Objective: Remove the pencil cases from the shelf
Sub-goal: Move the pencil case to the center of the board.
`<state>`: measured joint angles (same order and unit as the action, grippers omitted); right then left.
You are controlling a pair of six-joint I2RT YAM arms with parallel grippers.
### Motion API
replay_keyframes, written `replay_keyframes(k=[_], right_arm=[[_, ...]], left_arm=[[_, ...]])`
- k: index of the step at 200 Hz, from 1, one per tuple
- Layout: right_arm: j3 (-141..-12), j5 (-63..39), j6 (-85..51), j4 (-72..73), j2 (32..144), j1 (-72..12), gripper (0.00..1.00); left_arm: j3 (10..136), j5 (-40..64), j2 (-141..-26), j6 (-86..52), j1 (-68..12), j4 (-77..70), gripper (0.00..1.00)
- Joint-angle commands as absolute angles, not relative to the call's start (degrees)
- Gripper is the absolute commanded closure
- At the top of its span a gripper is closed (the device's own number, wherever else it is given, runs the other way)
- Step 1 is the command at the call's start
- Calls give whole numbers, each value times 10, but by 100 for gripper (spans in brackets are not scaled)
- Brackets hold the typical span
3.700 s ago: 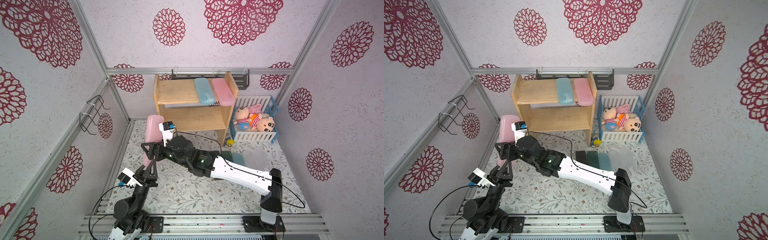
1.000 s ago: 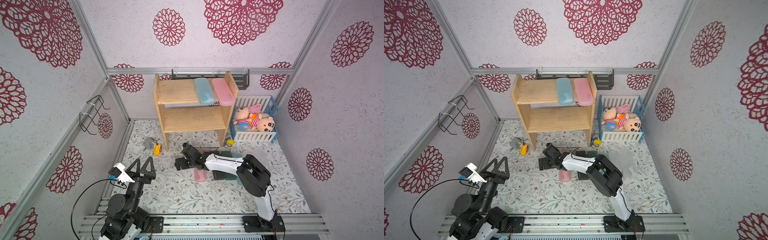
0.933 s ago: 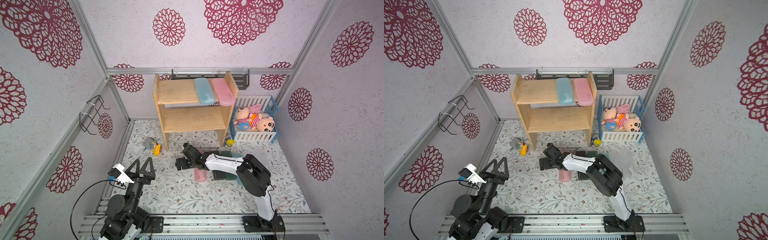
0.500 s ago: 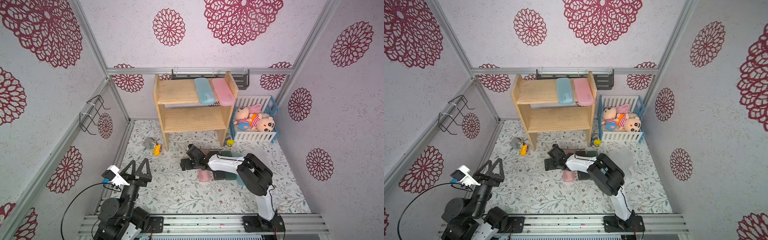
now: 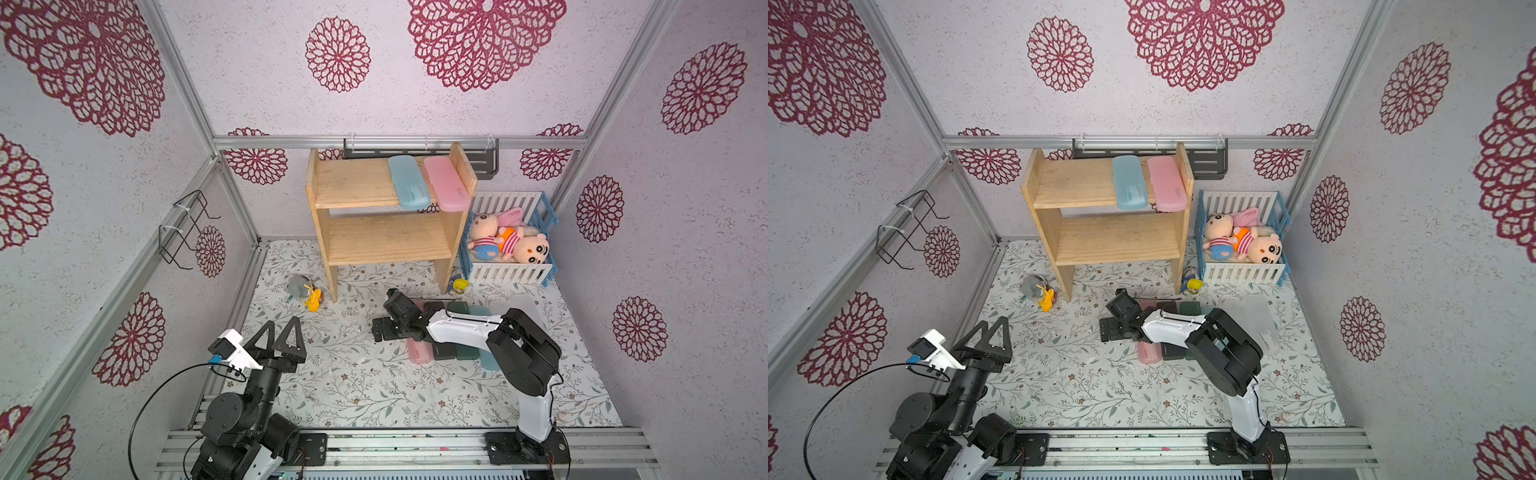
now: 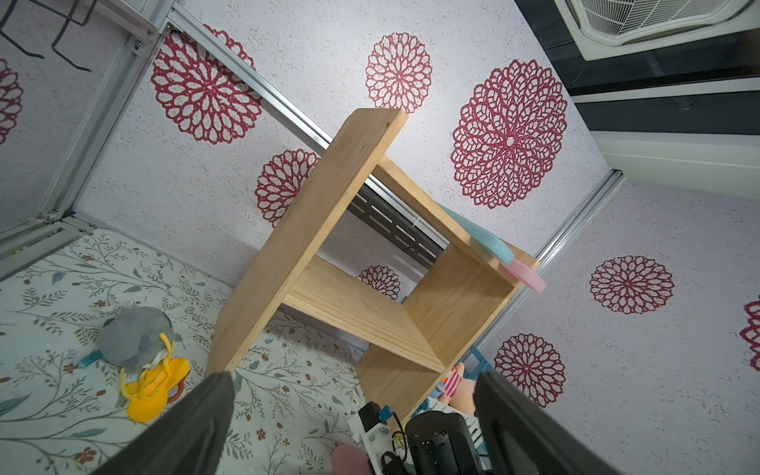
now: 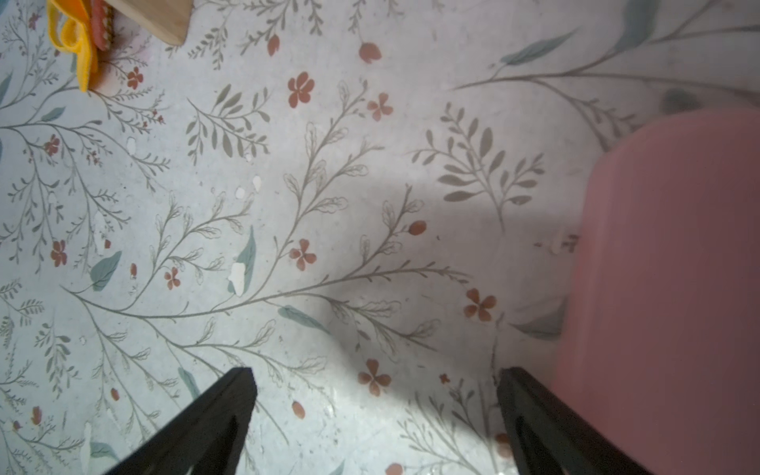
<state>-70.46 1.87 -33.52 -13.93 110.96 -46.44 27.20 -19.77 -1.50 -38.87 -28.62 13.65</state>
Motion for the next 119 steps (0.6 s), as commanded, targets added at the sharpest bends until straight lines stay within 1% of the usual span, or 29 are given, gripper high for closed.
replay_keyframes(k=[1,30,50,82,102,119], right_arm=[[-697,43,-320,-154,1070,-448,1],[-680,65,-293,-148,1051,-445,1],[-652,66,-278,-115,1007,-446,1],[-600,92,-250,-50,900,-447,1],[-582,111,-225,-42,841,-442,1],[-572,118,-215,-52,792,-433,1]], left_arm=[[263,-171,-50,-427,-289,86,3],[256,-133,-132,-491,-290,-1,3],[279,-122,-203,-532,-291,-31,3],[357,-97,-328,-591,-298,-51,3],[414,-96,-402,-651,-300,-45,3],[484,-65,-464,-659,-300,-30,3]])
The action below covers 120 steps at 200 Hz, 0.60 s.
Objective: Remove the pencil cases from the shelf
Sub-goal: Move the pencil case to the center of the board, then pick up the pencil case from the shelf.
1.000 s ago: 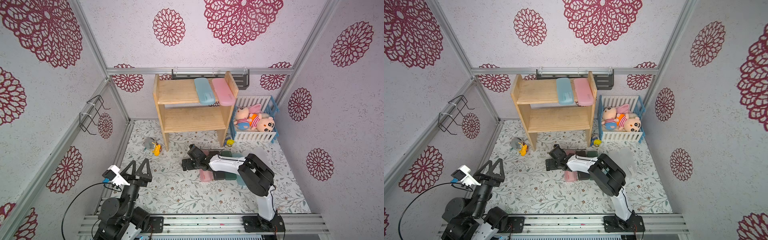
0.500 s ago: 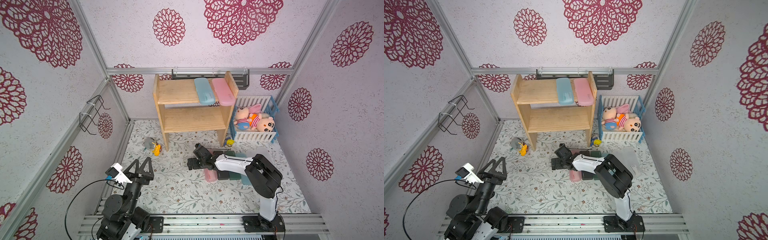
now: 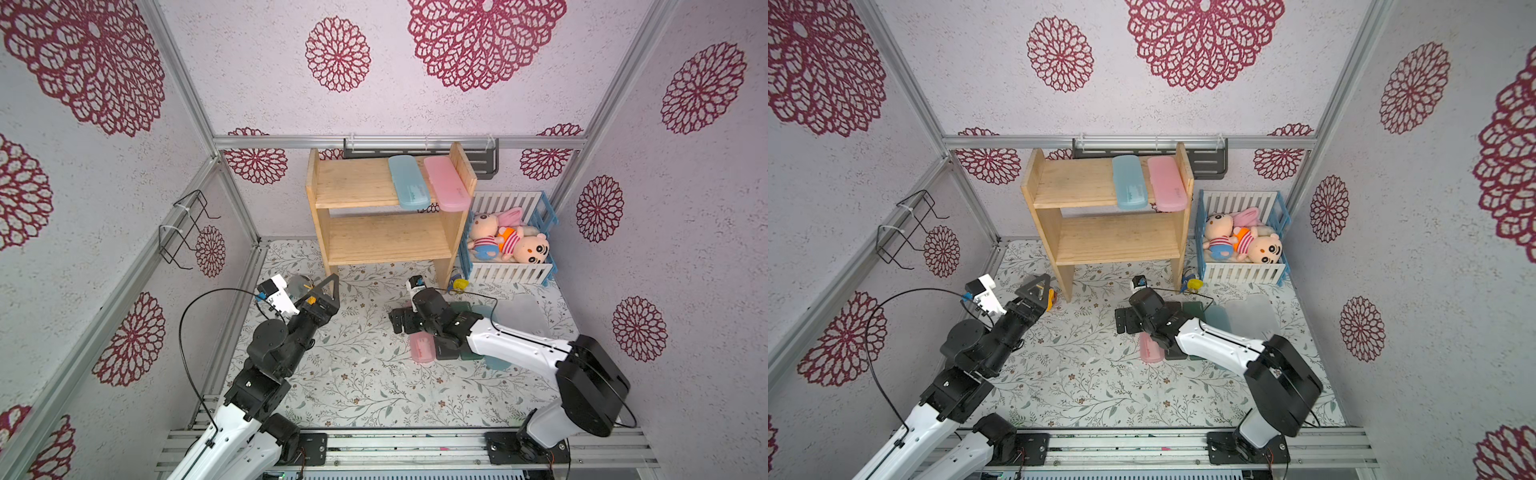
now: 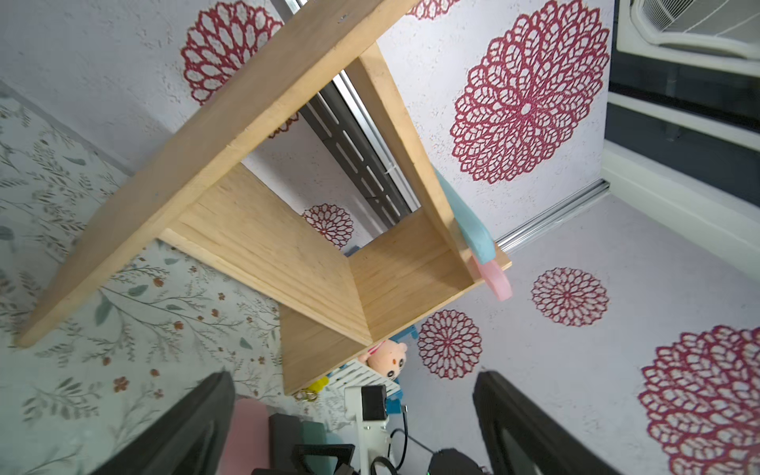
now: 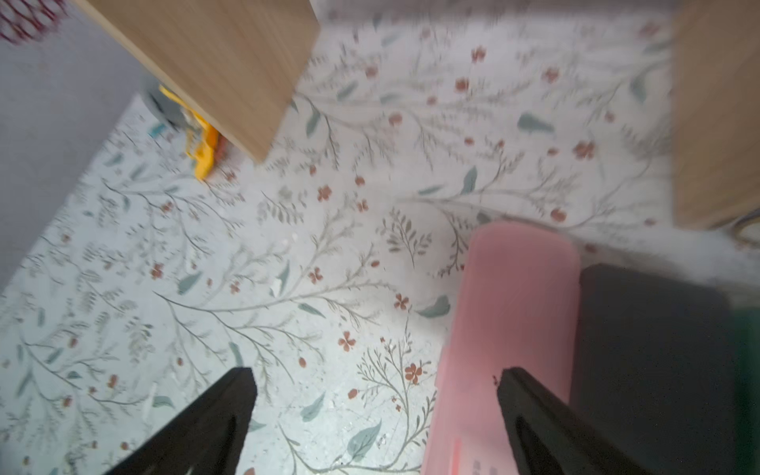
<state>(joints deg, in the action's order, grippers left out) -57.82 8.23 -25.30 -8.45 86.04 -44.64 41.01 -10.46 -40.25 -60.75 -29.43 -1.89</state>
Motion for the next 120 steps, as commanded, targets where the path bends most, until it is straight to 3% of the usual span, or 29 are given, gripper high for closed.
replay_keyframes(k=[1,54,120], right_arm=[[-571,118,-215,-53,789,-432,1],[-530,51,-239,-103,679,-337,1],[-498,-26,-233,-137,636,-239,1]], left_arm=[[489,-62,-469,-659,-300,-28,3],[638,-3,-660,-704,-315,-85,3],[795,15,-832,-738,-347,-99,3]])
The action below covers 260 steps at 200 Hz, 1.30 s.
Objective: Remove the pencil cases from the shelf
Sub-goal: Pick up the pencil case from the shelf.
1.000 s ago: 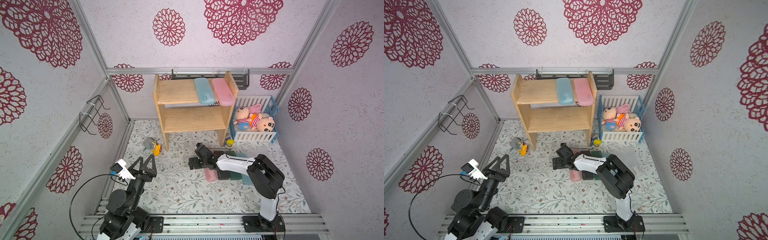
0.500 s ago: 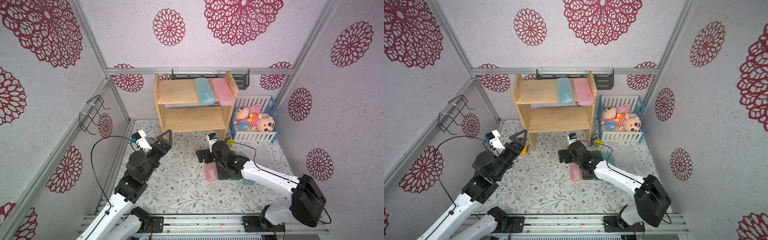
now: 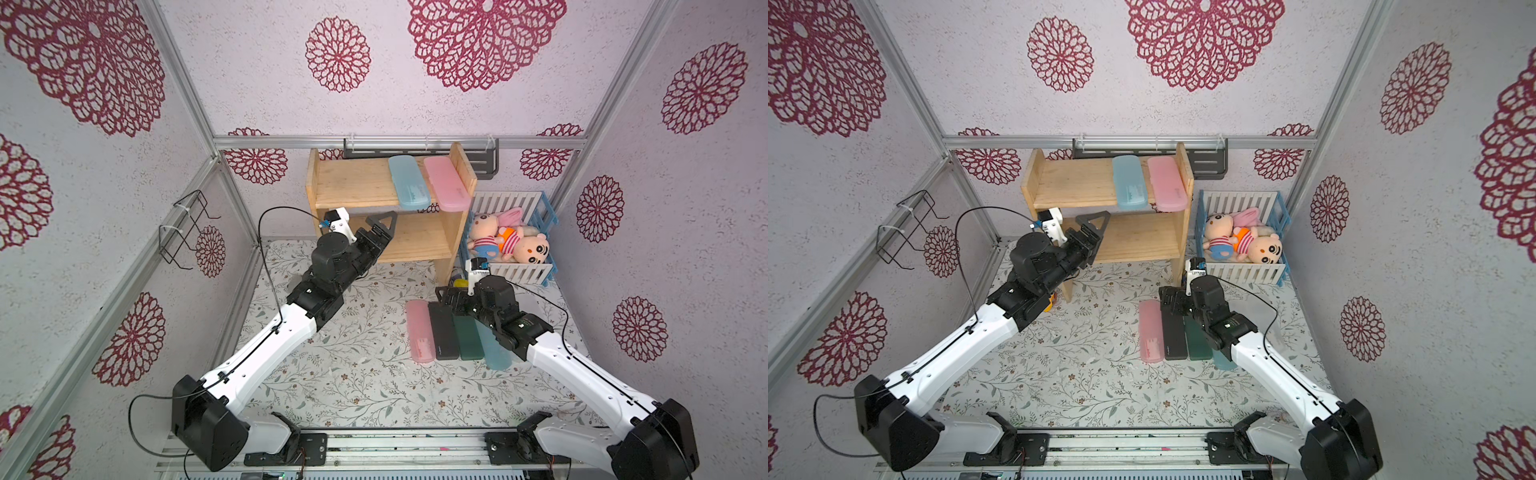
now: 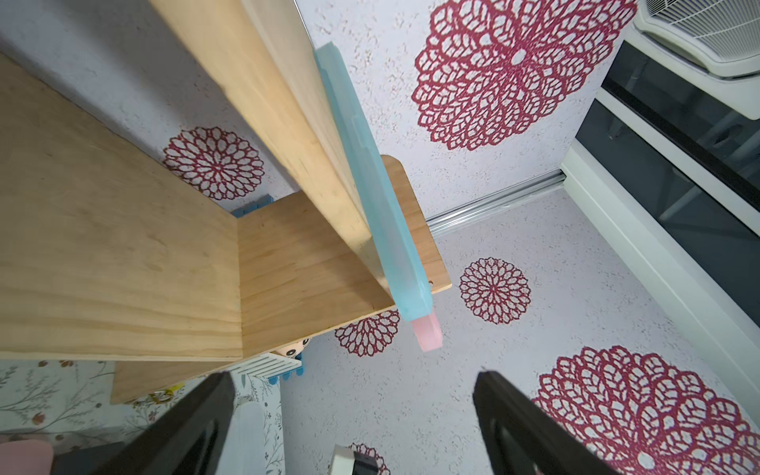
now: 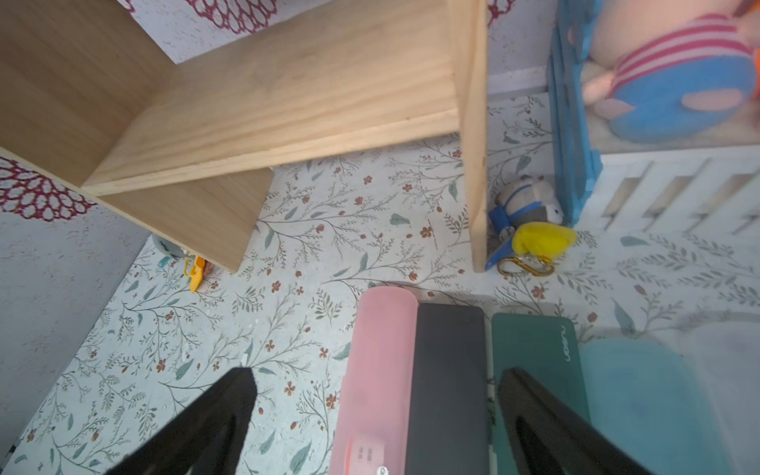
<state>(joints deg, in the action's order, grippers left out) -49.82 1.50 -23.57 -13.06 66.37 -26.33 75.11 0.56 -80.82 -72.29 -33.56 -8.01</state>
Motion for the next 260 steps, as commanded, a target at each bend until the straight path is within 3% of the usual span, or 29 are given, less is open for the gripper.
replay_keyframes(k=[1,110,138,176,260], right_arm=[[-498,-27,-233,-138,636,-238,1],[-505,-126,-193,-147,660,-154,1],[-510,-136,-189,-149,670,-150,1],[-513,-142,-185,-154,677,-144,1],[-508,-140,-183,-165,668,-139,1]], left_arm=[[797,15,-833,-738,-347,-99,3],[923,-43,-933,-752,-355,-42,0],[943,-40,-949,-756,-355,-42,4],[946,-37,-961,-759,-355,-49,16],[935,-32,-957,-754,-356,-64,56]])
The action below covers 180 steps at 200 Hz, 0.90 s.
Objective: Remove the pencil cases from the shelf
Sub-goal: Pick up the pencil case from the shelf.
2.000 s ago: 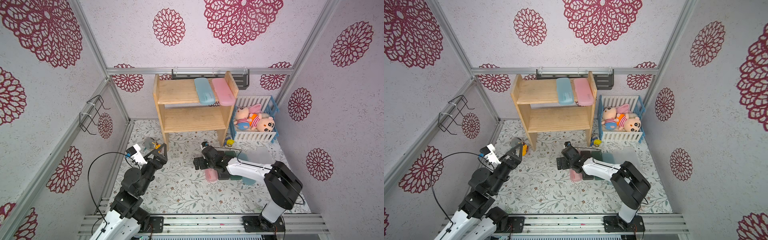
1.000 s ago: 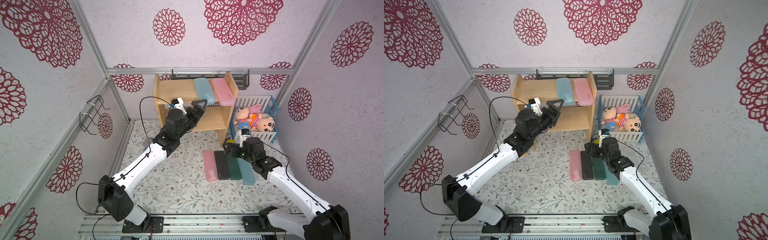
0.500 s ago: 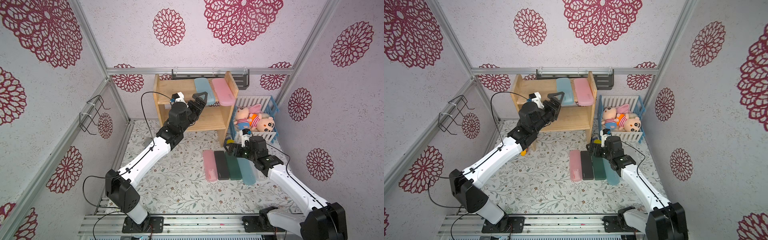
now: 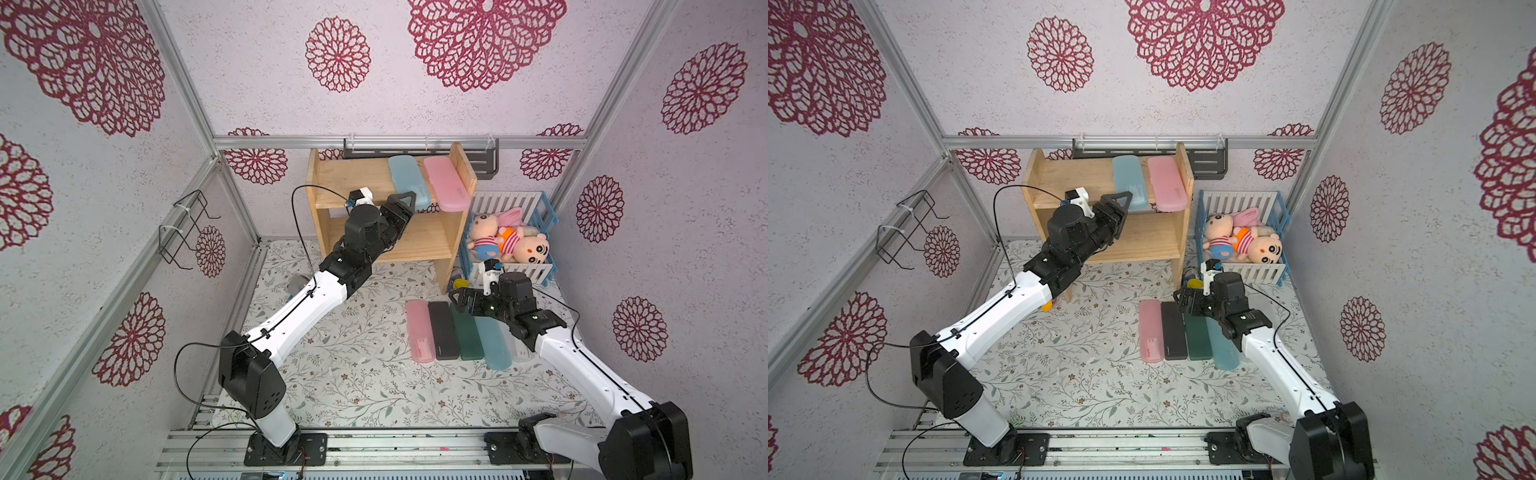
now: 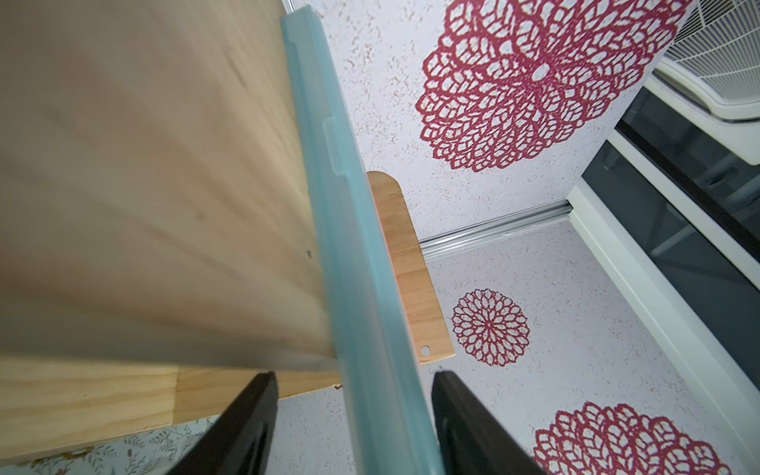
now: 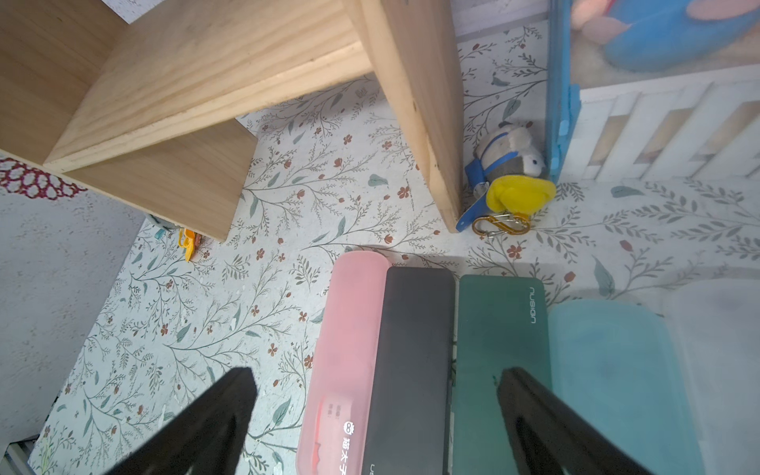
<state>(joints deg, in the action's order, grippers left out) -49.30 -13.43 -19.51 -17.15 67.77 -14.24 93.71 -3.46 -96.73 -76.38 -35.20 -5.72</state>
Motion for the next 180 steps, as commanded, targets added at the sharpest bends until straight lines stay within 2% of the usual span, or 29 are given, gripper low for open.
replay_keyframes(k=[1,31,67,92,129,180], right_arm=[[-508,-141,-183,-165,667,-138,1],[-507,-138,-183,-166,662,-138,1],[-508,-131,-182,-168,656,-138,1],[-507,-131,-182,-169,639,-138,1],[-493,-125,-201,-146,578,-142,1],[-487,-106,-261,-101,461,-181,1]], left_arm=[[935,-32,-957,-754,-356,-64,57],[920,-33,-949,-755,-357,-78,78],[904,-34,-938,-755,-358,-81,85],[874,-35,-918,-753,-358,-99,97],[764,-65,-843,-735,-360,-144,99],[580,-113,-665,-607,-373,-131,100]])
